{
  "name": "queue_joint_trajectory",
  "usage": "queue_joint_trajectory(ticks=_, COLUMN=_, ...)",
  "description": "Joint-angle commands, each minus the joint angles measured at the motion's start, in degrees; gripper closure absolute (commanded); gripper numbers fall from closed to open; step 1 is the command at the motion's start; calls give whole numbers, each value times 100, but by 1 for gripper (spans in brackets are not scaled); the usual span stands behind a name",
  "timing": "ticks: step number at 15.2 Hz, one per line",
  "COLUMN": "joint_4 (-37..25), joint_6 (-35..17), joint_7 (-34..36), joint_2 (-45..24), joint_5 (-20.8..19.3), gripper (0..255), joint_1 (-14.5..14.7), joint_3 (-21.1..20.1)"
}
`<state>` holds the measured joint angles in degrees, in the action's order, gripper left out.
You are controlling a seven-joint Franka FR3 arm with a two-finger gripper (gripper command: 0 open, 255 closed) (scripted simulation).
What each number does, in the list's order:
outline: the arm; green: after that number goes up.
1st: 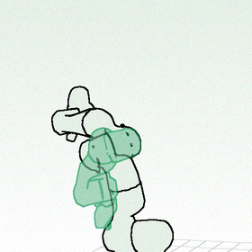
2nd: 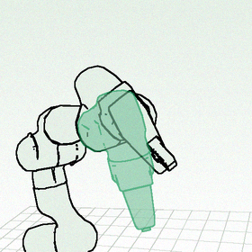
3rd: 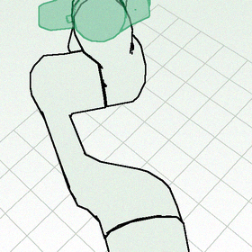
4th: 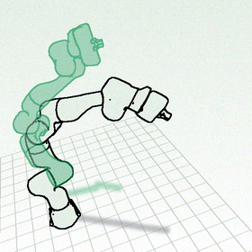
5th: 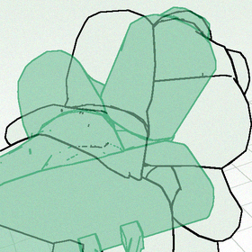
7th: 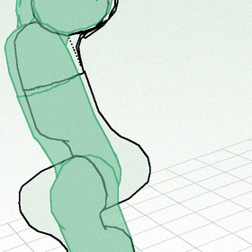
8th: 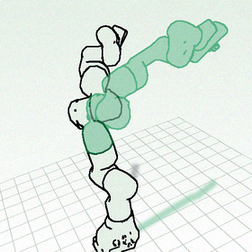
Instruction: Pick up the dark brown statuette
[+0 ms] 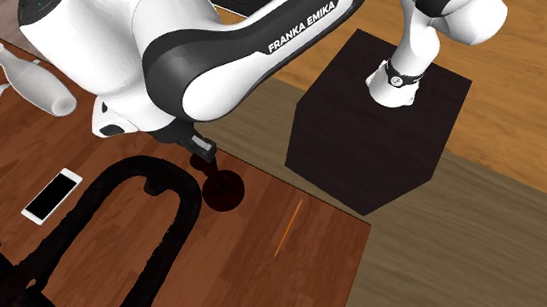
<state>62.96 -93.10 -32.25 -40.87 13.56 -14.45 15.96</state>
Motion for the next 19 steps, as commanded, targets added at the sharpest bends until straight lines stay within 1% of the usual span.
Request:
queue_joint_trajectory(ticks=1, joint_4=9, joint_6=-2, joint_7=1, joint_2=-4, joint_5=-1, gripper=255, joint_1=1, joint_3=0)
queue_joint_trajectory(ticks=2, joint_4=-8, joint_6=2, joint_7=-3, joint_2=-17, joint_5=0, gripper=255, joint_1=-5, joint_3=0)
queue_joint_trajectory(ticks=10, joint_4=-712, joint_6=646, joint_7=71, joint_2=-62, joint_5=-4, gripper=255, joint_1=-95, joint_3=-2)
queue_joint_trajectory(ticks=14, joint_4=-1201, joint_6=1026, joint_7=116, joint_2=-163, joint_5=9, gripper=255, joint_1=-168, joint_3=-15)
queue_joint_trajectory(ticks=17, joint_4=-1678, joint_6=1357, joint_7=159, joint_2=-298, joint_5=30, gripper=255, joint_1=-245, joint_3=-33)
queue_joint_trajectory(ticks=19, joint_4=-1703, joint_6=1374, joint_7=162, joint_2=-305, joint_5=31, gripper=255, joint_1=-249, joint_3=-35)
